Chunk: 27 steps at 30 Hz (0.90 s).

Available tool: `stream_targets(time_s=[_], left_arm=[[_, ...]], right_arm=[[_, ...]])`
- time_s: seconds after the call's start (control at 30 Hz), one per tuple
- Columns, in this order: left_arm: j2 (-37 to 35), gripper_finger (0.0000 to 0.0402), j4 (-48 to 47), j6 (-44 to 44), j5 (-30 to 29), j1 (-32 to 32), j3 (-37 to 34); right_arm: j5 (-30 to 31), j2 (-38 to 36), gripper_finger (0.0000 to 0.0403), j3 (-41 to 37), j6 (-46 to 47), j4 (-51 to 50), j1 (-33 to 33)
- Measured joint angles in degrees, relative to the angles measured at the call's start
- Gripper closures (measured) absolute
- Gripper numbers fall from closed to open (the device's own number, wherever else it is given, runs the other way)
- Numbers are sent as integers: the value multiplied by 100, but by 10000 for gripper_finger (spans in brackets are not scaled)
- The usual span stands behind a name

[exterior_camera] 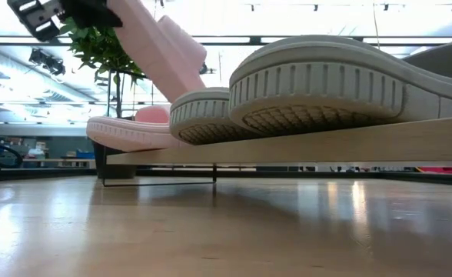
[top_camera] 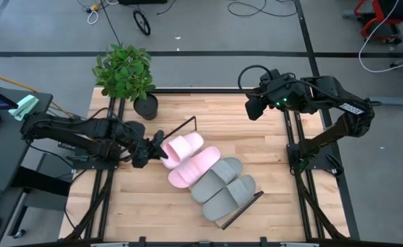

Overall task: Pick and place slides into the shelf
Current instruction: Put the pink slide on the shelf

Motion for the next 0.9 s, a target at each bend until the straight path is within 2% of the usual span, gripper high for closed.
stream_targets(time_s=[0.37,0.9], left_arm=[[0,358,-13,343,-338,-21,-213],[2,358,-307,486,-217,-20,-213]], right_arm=[[-7,0,239,0,1,0,0],[-11,0,239,0,2,0,2]])
